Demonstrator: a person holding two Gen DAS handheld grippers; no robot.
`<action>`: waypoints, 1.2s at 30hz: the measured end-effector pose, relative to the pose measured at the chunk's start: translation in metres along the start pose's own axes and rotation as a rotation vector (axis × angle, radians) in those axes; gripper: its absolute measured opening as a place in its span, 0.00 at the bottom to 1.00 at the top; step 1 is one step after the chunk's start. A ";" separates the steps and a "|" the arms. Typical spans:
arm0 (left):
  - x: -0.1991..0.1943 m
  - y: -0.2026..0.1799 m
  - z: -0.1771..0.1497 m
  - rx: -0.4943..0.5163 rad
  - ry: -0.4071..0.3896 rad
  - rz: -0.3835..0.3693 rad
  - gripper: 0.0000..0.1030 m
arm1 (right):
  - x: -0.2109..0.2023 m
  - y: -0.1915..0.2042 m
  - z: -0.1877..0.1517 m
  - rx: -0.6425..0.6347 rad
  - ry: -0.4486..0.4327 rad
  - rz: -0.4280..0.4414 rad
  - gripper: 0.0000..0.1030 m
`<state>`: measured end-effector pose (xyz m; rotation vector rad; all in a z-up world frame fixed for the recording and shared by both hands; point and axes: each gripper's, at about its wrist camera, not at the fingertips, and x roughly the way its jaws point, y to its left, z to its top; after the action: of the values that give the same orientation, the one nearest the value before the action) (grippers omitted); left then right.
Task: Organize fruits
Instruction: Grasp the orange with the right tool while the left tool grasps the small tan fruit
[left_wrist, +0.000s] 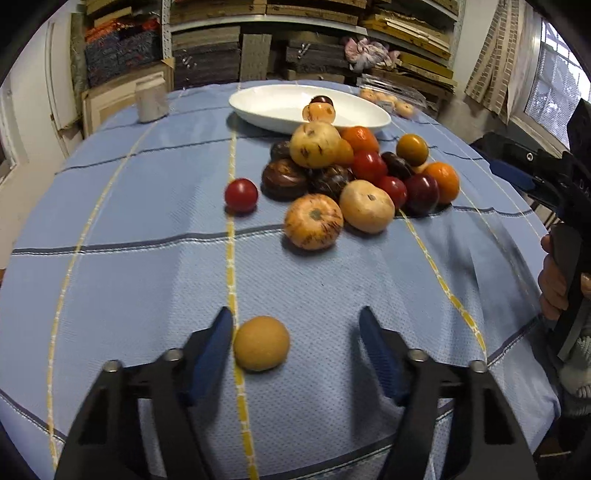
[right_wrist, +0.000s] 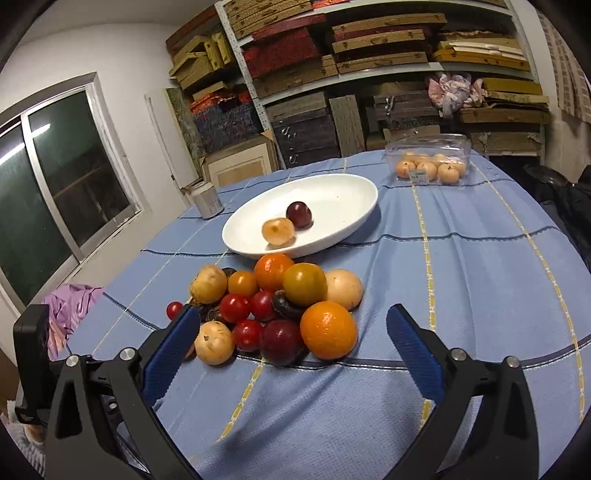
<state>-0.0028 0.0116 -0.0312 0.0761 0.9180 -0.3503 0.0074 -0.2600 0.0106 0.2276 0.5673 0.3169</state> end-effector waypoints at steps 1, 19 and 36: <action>0.000 0.000 0.000 0.000 0.000 -0.001 0.61 | -0.001 0.001 0.001 -0.004 -0.003 -0.001 0.96; -0.010 0.013 -0.008 -0.074 -0.033 0.004 0.26 | 0.001 -0.013 0.001 0.017 0.029 -0.062 0.69; -0.007 0.014 0.001 -0.100 -0.045 -0.110 0.26 | 0.054 -0.019 -0.005 -0.014 0.192 -0.127 0.52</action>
<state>-0.0013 0.0267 -0.0269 -0.0740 0.8961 -0.4063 0.0519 -0.2583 -0.0251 0.1480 0.7652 0.2204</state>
